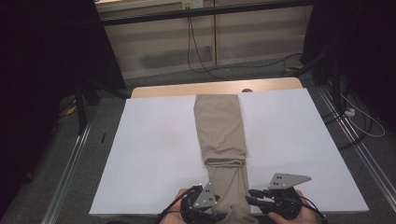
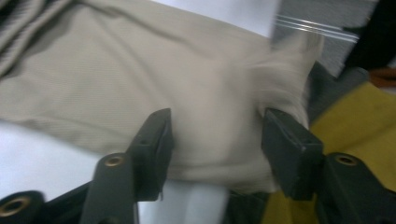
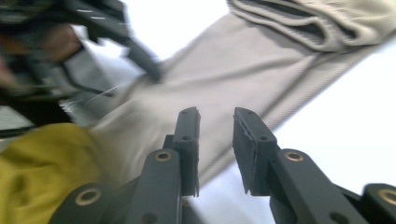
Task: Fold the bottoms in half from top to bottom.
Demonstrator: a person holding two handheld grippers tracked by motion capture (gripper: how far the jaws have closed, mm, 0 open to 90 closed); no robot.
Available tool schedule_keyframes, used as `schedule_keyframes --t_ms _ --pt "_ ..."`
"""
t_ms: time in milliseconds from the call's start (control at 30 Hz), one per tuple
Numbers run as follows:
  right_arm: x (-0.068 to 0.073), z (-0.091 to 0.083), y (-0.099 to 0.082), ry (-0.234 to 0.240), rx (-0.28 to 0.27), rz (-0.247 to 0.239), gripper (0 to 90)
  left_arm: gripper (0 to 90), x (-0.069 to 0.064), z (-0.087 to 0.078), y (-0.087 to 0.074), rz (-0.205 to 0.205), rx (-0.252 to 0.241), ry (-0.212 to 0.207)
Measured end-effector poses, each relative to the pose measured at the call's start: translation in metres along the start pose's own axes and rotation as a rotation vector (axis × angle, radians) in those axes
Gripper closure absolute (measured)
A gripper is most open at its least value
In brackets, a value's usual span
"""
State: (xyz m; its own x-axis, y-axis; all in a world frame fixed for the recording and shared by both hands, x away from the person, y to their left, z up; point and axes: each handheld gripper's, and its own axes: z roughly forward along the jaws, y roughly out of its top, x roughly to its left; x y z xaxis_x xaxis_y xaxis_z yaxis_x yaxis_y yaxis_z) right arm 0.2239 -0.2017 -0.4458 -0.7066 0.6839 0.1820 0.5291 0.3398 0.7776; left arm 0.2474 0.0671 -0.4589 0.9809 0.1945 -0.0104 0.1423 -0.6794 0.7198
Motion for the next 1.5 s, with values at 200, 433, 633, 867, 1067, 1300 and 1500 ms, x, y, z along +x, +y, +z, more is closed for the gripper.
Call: schedule_keyframes --t_ms 200,433,633,867,1067,1300,1500 --pt "0.004 0.021 0.002 -0.068 0.082 -0.070 66.7 49.5 0.015 -0.005 0.001 -0.092 -0.028 0.048" --pt "0.014 0.024 -0.001 -0.106 0.134 -0.137 90.0 57.0 0.029 -0.004 -0.006 -0.110 0.001 0.063" --pt "0.006 0.011 -0.003 -0.085 0.122 -0.042 83.8 51.9 0.038 -0.012 0.000 -0.150 -0.040 0.091" --pt "-0.026 0.014 0.025 -0.117 0.016 -0.066 69.8 47.2 0.089 -0.018 0.008 -0.202 -0.119 0.241" --pt "-0.066 0.042 0.061 -0.156 0.007 -0.093 57.8 43.3 0.122 -0.007 0.015 -0.242 -0.116 0.294" --pt "-0.079 0.068 0.068 -0.130 0.016 -0.096 50.7 42.5 0.132 0.006 0.020 -0.217 -0.120 0.280" --pt "-0.075 0.073 0.058 -0.126 0.056 -0.148 44.0 51.7 0.134 0.013 0.017 -0.204 -0.081 0.272"
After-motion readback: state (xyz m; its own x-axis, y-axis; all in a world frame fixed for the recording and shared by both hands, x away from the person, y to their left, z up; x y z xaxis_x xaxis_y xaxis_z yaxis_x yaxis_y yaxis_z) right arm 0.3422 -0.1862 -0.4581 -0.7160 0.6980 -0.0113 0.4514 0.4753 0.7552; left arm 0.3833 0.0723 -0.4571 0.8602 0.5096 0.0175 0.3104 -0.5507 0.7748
